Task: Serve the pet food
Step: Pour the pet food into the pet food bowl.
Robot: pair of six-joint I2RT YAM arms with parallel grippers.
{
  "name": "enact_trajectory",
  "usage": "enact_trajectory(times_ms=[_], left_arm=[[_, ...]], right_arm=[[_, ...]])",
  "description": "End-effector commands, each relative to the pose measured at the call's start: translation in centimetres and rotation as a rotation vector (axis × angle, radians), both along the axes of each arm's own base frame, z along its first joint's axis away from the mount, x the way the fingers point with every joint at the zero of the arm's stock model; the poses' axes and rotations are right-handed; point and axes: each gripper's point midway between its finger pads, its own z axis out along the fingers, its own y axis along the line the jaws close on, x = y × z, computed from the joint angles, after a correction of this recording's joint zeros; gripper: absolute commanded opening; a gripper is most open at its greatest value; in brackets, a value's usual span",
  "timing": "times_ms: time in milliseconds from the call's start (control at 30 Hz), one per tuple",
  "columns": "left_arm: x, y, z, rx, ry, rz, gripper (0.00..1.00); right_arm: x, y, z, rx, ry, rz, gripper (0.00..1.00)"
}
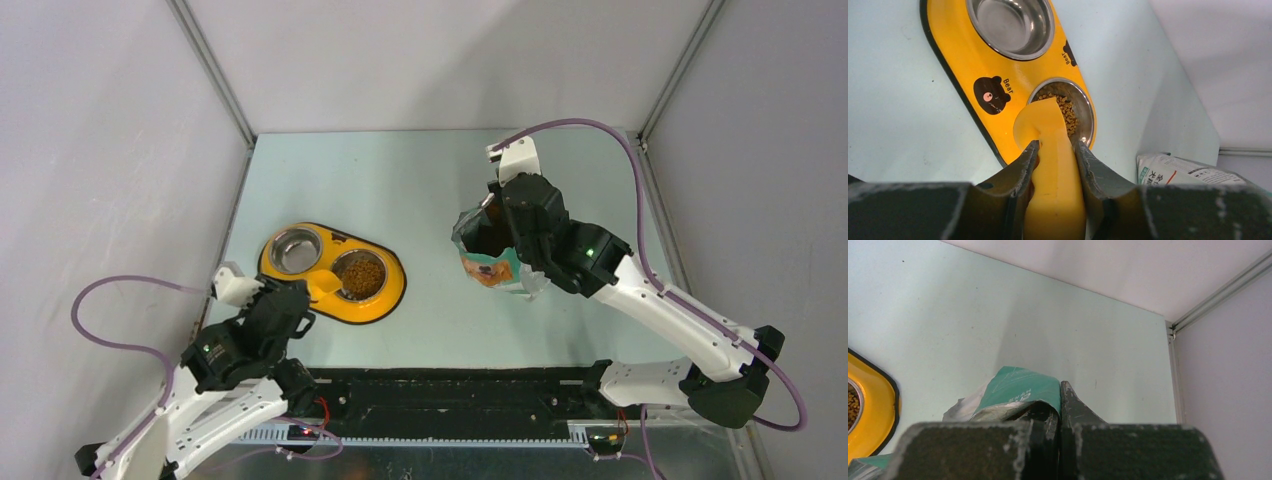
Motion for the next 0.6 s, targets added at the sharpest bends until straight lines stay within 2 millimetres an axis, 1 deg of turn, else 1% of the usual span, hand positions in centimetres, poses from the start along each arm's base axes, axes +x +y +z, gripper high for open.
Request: enact_trajectory(times_ms=[0,33,100,133,167,200,233,267,367,433,467,500,567], left_arm=[[1.6,-0.6,2.8,0.037,-0.063,-0.008,0.00],[1.7,-0.8,2.9,0.048,-0.056,-0.017,0.00],[1.9,-1.0,3.0,0.076,-0.033,-0.021,0.00],[2.0,-1.2,3.1,0.091,-0.019,-0.022,0.00],[2.1,-1.2,3.1,0.105,-0.013,-0.027,0.00],[2.3,-1.4,3.1,0.118,-0.002,-0.031,0.00],[2.3,-1.5,3.0,0.129,0.004,-0.036,0.00],[2.4,-1.7,3.0,0.137,0.011,-0.041,0.00],[2.6,-2.1,3.2,0.145,0.010,-0.064,0.00],[2.7,-2.4,3.5,0.137,-0.003,-0.082,0.00],[2.7,-2.5,3.7,0.128,-0.011,-0.093,0.00],[2.8,-2.7,4.0,0.127,-0.024,-0.106,0.00],[2.8,-2.9,4.7,0.124,-0.036,-0.124,0.00]], right_arm=[[0.3,-1.7,4.7,0.127,-0.123,-0.083,0.00],[0.3,-1.6,4.8,0.125,-0.120,-0.079,0.00],[0.2,-1.3,4.2,0.087,-0.077,-0.061,0.00],[0.2,-0.8,4.0,0.081,-0.059,-0.034,0.00],[0.2,-0.6,4.1,0.076,-0.034,-0.022,0.00],[0.1,0.3,3.7,0.074,-0.004,0.025,0.00],[0.1,0.6,3.2,0.060,0.038,0.038,0.00],[0.0,1.5,2.8,0.064,0.069,0.090,0.00],[0.2,3.2,2.3,0.066,0.119,0.145,0.00],[0.5,4.0,2.2,0.078,0.126,0.161,0.00],[0.6,4.2,2.7,0.091,0.120,0.167,0.00],[0.9,4.8,2.4,0.088,0.132,0.175,0.00],[1.5,5.5,2.9,0.115,0.139,0.174,0.00]])
